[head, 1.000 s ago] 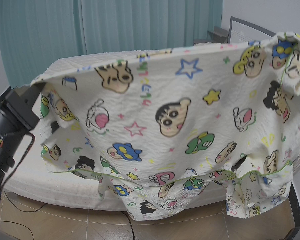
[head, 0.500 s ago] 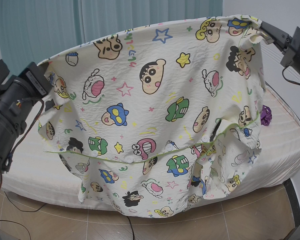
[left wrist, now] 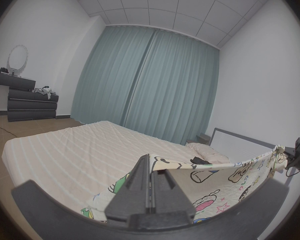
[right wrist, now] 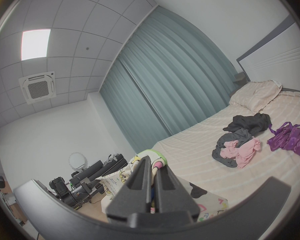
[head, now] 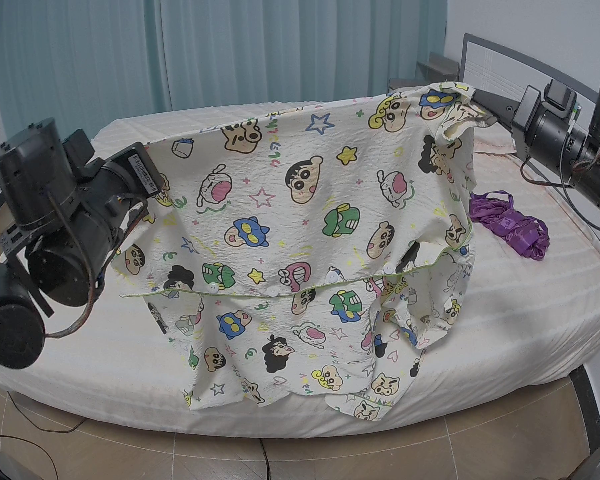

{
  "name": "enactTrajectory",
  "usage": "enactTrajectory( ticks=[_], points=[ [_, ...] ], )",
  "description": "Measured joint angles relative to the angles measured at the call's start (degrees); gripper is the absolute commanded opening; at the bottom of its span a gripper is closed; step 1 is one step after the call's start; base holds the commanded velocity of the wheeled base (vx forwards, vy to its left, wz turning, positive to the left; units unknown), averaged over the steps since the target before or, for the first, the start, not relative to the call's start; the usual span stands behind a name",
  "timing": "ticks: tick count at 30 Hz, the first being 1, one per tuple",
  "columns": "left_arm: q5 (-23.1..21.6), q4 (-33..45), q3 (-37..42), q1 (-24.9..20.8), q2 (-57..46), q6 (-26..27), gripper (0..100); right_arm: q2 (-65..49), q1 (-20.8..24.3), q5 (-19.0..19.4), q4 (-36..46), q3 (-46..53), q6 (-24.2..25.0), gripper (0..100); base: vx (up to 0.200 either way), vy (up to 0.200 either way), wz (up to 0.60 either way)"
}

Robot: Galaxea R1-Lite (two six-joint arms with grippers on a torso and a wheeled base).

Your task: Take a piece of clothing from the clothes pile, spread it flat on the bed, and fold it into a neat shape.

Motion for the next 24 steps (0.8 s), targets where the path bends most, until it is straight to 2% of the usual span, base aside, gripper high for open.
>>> enactTrajectory(
  ticks=[15,19,24],
  points=[
    [-0.20,2.01,-10.20,4.23,15.60,-0.05,0,8.52,-0.16,-2.55,-2.55,0.15,-0.69,0,0.200,0.000,0.00],
    [-0.27,2.04,-12.09,5.23,20.59,-0.55,0,11.20,-0.10,-3.17,-2.96,0.28,-0.63,0,0.000,0.000,0.00],
    [-0.30,2.06,-13.09,5.86,26.08,-4.30,0,14.90,-0.05,-3.58,-3.21,1.11,-0.23,0,0.000,0.000,0.00]
  ],
)
